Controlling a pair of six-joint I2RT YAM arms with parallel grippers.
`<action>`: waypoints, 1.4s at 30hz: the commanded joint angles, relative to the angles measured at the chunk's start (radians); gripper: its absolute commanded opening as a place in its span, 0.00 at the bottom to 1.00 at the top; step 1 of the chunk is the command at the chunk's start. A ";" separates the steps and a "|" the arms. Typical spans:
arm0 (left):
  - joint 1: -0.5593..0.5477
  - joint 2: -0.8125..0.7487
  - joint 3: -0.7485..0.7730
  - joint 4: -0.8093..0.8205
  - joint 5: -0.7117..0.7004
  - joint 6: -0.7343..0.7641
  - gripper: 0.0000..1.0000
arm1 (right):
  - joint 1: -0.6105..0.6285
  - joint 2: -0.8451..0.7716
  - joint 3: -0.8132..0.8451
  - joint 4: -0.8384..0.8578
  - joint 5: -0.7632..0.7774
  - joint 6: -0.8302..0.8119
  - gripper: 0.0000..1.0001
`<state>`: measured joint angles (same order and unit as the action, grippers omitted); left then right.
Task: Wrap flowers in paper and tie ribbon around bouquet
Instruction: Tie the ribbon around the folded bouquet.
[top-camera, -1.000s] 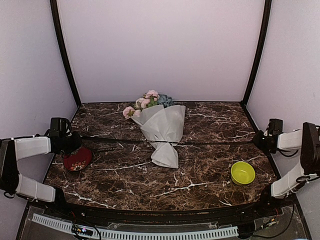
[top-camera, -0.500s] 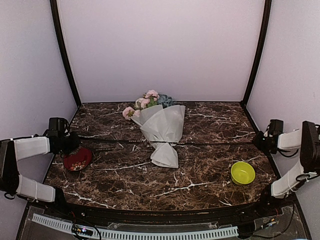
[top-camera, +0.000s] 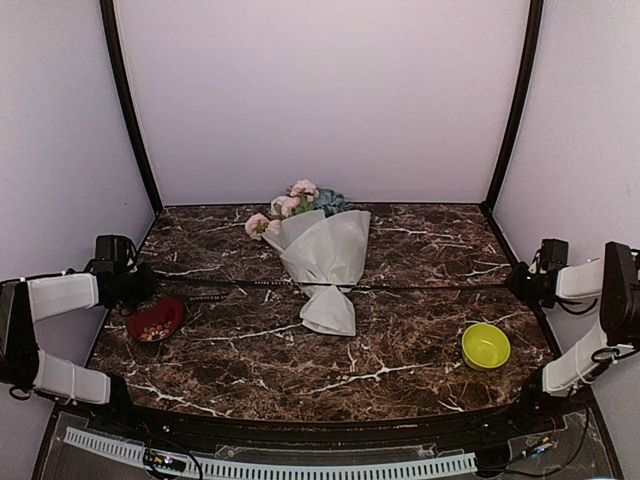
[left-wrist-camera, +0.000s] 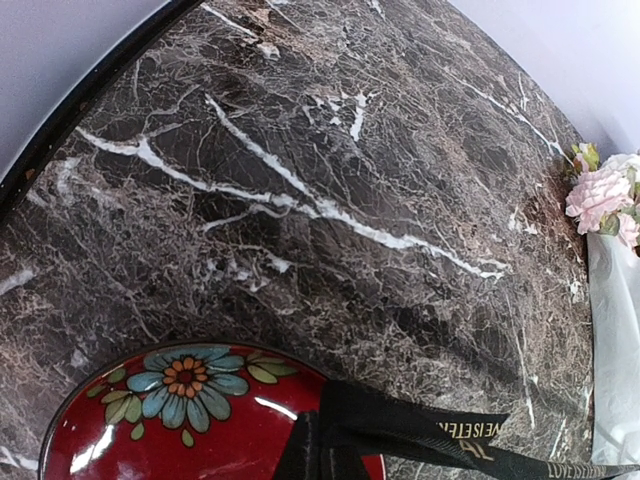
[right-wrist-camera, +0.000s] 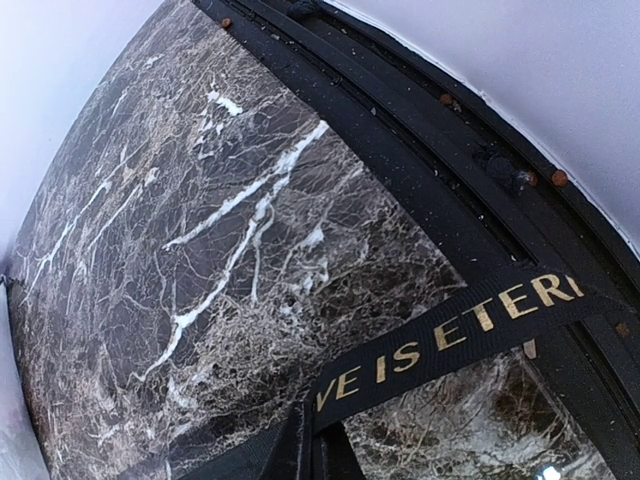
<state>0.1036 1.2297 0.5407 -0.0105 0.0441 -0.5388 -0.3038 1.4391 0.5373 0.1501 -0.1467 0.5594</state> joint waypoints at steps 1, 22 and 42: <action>0.044 -0.032 0.005 -0.016 -0.136 -0.014 0.00 | -0.047 0.005 0.015 0.069 0.102 -0.012 0.00; 0.045 -0.035 0.004 -0.019 -0.147 -0.015 0.00 | -0.069 -0.004 0.000 0.066 0.103 -0.028 0.00; 0.061 -0.036 0.003 -0.018 -0.143 -0.013 0.00 | -0.100 0.004 -0.013 0.077 0.087 -0.034 0.00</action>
<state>0.1154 1.2259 0.5407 -0.0277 0.0368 -0.5392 -0.3573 1.4391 0.5232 0.1493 -0.1879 0.5499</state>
